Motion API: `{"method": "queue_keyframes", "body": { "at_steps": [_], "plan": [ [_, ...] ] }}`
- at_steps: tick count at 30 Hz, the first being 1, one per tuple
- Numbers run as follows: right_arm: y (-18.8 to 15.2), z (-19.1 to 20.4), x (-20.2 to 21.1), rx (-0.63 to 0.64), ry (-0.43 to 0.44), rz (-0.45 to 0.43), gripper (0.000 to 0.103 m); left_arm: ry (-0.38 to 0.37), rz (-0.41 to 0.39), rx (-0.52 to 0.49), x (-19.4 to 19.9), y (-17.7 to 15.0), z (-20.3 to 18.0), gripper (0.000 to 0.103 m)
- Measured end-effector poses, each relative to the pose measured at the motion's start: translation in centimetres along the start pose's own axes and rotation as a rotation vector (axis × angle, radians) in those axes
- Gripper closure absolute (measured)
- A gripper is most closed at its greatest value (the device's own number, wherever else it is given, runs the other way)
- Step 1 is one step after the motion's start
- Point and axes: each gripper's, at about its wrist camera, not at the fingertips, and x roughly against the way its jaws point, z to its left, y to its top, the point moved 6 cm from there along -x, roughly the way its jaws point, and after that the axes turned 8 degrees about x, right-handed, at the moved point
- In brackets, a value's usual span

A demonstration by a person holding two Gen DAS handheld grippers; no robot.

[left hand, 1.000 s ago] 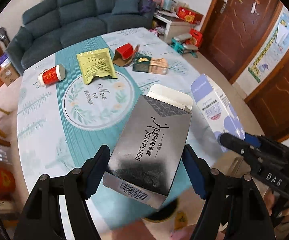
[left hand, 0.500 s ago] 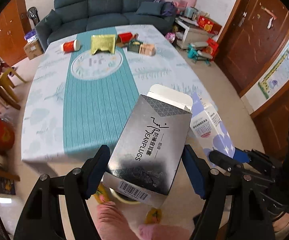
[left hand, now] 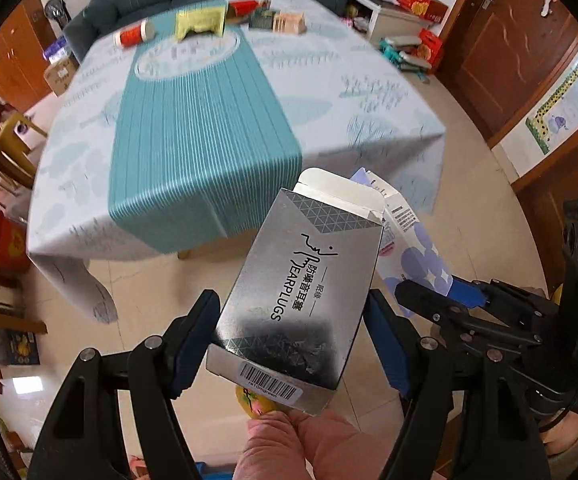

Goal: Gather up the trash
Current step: 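Lift the silver earplug box and lavender-dotted box toward the bin with both grippers, then open the left gripper over the bin while the right gripper releases the lavender-dotted box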

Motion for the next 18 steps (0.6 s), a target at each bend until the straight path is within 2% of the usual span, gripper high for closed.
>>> {"method": "queue_keyframes", "body": {
  "at_steps": [10,18],
  "plan": [
    [-4.3,-2.2,-7.9,-0.068,-0.069,0.09,0.065,0.001,0.076,0.033,-10.4,-3.8,3.0,0.031],
    [-8.0,-4.2,-17.5,-0.083,-0.106,0.175,0.065,0.014,0.102,0.059,-19.5,-5.6,5.6,0.031]
  ]
}}
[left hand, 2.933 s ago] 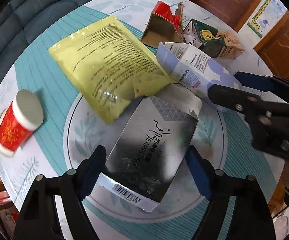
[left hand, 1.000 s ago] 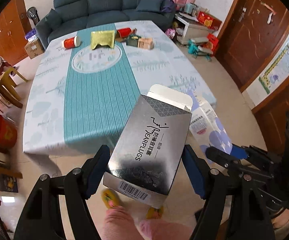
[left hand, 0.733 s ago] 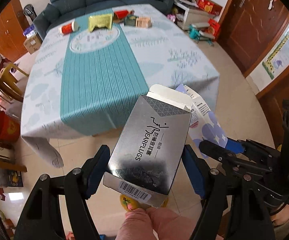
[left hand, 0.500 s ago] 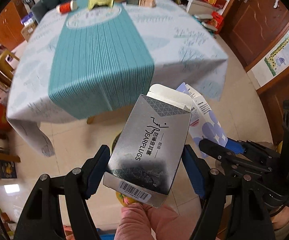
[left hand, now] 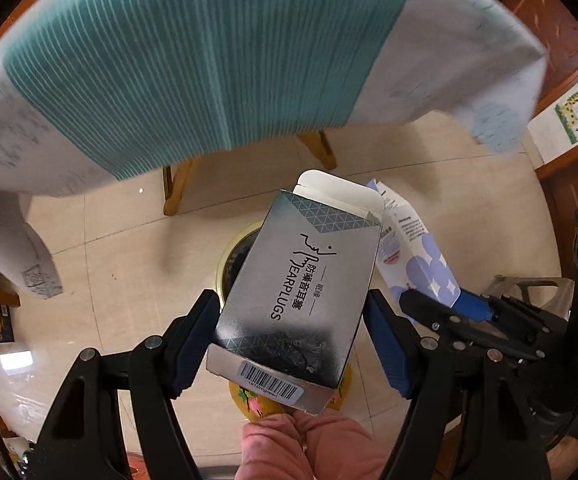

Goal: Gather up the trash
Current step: 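Open the left gripper over the bin while the right gripper releases the lavender-dotted box, then move both open grippers back toward the trash on the table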

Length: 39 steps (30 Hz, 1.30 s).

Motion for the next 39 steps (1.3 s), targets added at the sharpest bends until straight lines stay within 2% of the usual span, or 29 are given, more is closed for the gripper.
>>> {"method": "queue_keyframes", "body": {
  "at_steps": [5,11,16,19,29,39],
  "plan": [
    [-0.8,-0.7,-5.7,-0.006,-0.02,0.033,0.065,0.005,0.031,0.021,-6.2,-0.6,1.1,0.031],
    [-1.0,-1.8,-11.4,-0.015,-0.024,0.06,0.064,0.005,0.056,0.042,-11.4,-0.6,2.4,0.028],
    [-0.9,-2.6,-13.9,-0.033,-0.039,0.08,0.062,0.037,0.054,0.054,-13.2,-0.7,3.5,0.007],
    [-0.9,-2.6,-14.1,-0.035,-0.043,0.077,0.055,0.035,0.033,0.061,-12.7,-0.7,4.3,0.004],
    [-0.9,-1.2,-13.0,-0.015,-0.035,0.07,0.054,0.059,-0.014,0.05,-9.6,-1.1,5.8,0.003],
    [0.1,1.7,-6.8,-0.002,0.007,0.05,0.054,0.06,-0.066,0.047,-1.2,-0.8,5.6,0.003]
  ]
}}
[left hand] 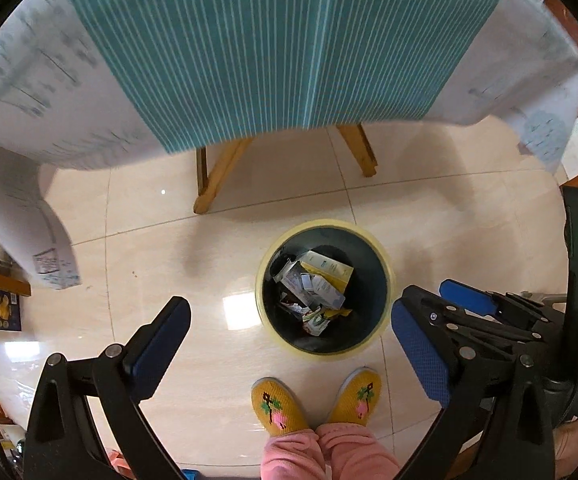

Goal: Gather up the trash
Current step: 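Move both open grippers back toward the trash on the table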

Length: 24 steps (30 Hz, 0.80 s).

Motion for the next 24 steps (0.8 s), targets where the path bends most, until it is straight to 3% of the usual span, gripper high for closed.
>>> {"method": "queue_keyframes", "body": {
  "at_steps": [12,24],
  "plan": [
    [1.4,4.5,11.4,0.059,0.03,-0.05,0.054,-0.027,-0.076,-0.006,12.4,2.4,-0.7,0.003],
    [4.3,7.7,24.3,0.134,0.045,-0.19,0.054,-0.022,-0.266,-0.013,26.6,6.9,-2.7,0.003]
  ]
}}
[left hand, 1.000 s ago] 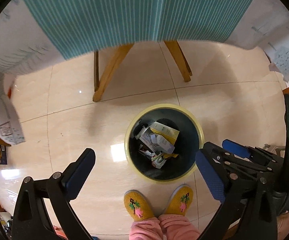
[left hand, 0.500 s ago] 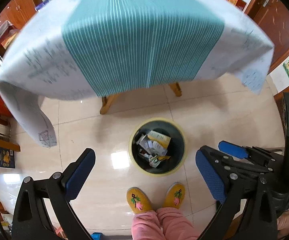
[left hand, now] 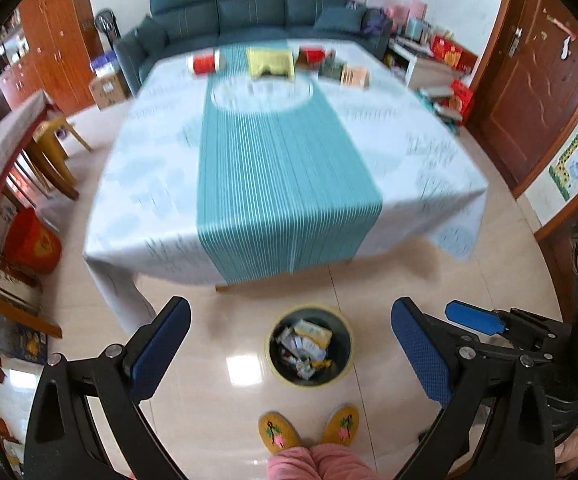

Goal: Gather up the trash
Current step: 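Move both open grippers back toward the trash on the table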

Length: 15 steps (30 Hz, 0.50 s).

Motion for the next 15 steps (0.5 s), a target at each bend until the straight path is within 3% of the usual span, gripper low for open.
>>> {"method": "queue_keyframes", "body": {
  "at_steps": [8,15],
  "plan": [
    [4.9,1.1,7.2,0.08,-0.009,-0.154,0.054,0.016,-0.148,-0.014,6.3,5.1,-1.3,0.003],
    [9.2,2.0,10.2,0.13,-0.035,-0.241,0.054,-0.039,-0.193,0.042,9.1,9.2,-0.7,0.003]
  ]
}}
